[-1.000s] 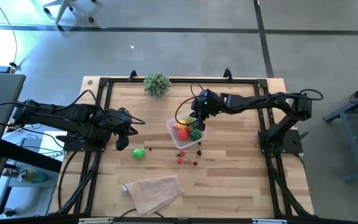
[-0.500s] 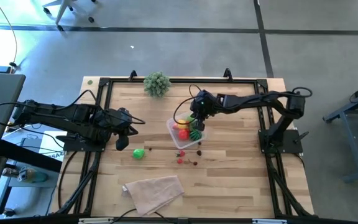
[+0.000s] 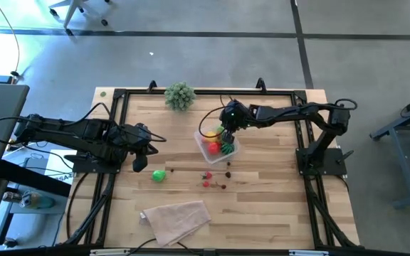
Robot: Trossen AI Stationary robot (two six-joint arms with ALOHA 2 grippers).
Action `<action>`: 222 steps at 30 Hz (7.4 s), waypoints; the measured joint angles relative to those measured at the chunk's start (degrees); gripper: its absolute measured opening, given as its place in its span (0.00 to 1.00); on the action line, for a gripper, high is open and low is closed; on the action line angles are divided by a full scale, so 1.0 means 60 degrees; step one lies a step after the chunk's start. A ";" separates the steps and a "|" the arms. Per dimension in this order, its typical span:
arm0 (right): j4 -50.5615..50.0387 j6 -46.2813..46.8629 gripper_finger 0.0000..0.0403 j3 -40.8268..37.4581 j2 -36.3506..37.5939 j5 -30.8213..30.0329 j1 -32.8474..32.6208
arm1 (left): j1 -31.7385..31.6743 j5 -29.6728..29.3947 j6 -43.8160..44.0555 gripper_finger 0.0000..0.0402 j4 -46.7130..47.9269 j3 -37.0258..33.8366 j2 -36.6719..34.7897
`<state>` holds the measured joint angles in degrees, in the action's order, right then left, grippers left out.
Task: Pick and placing Produce into tupperware
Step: Adjust the transparent bin, then put the green pear into the transparent bin
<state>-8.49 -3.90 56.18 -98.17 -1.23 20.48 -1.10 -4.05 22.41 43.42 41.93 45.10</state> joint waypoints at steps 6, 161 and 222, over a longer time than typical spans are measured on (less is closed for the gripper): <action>-0.0019 0.0278 0.00 0.0000 -0.0004 -0.0627 0.0250 | 0.0003 0.0000 -0.0002 0.00 0.0000 0.0000 0.0000; -0.3110 0.1675 0.00 -0.4809 1.2795 -0.1695 -0.2939 | 0.0125 0.0433 0.1394 0.21 0.1967 0.2396 0.0094; -0.3105 0.1675 0.00 -0.4805 1.2794 -0.1695 -0.2935 | 0.2619 -0.0313 0.3060 0.80 0.2371 0.2576 0.7070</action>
<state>-27.12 6.15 27.35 -21.41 -11.40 2.87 14.61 -5.93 40.77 57.65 57.39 87.52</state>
